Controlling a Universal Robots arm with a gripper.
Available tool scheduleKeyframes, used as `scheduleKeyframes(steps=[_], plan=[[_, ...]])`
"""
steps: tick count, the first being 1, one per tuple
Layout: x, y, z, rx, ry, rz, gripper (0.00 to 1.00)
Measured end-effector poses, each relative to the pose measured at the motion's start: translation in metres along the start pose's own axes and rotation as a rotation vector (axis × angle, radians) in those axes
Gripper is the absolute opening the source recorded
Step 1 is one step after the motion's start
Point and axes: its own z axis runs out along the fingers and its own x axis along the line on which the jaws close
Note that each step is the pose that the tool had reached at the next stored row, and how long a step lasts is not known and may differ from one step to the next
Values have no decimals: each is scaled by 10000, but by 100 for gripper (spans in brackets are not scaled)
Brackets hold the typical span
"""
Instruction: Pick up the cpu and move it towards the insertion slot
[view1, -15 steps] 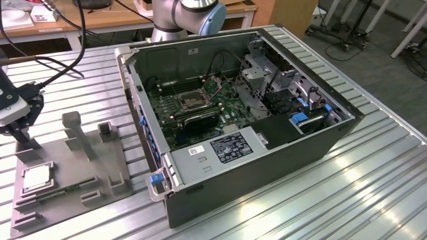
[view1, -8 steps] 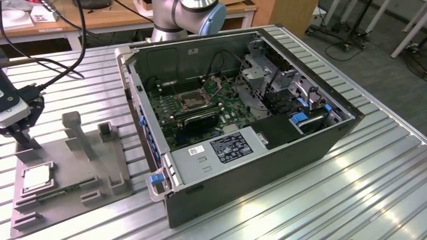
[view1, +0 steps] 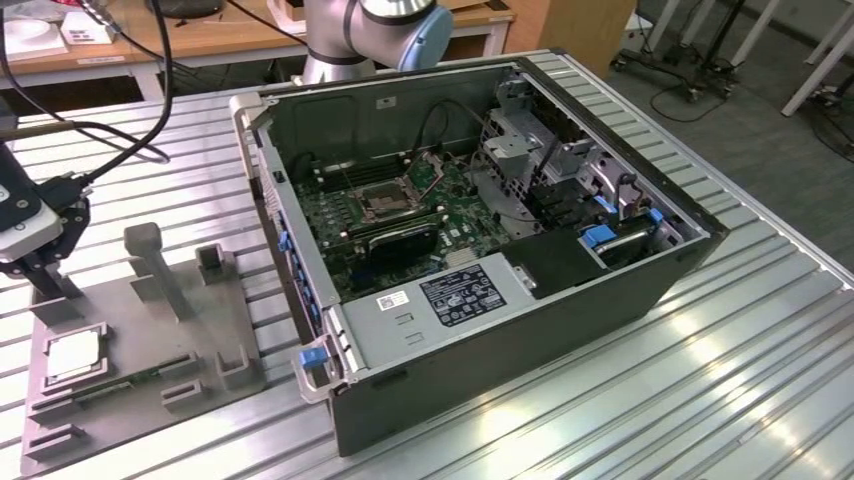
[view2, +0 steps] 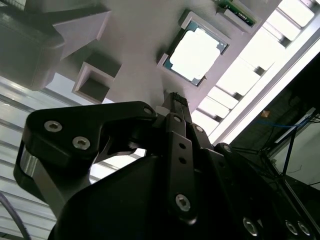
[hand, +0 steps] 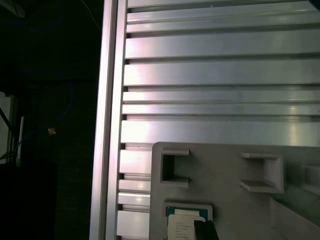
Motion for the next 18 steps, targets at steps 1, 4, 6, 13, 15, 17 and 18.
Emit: scheduleKeyframes(steps=[1,4,6,13,15,17,18], plan=[[0,-1,0,0,1,-1,11],[0,-2,3,0,0,-2,11],[0,-2,3,0,0,-2,11],[0,-12,22,-1,-2,-2,11],[0,-17,28,-1,-2,-2,11],[0,-23,34,0,-1,-2,11],[0,-25,38,-1,-1,-2,11]])
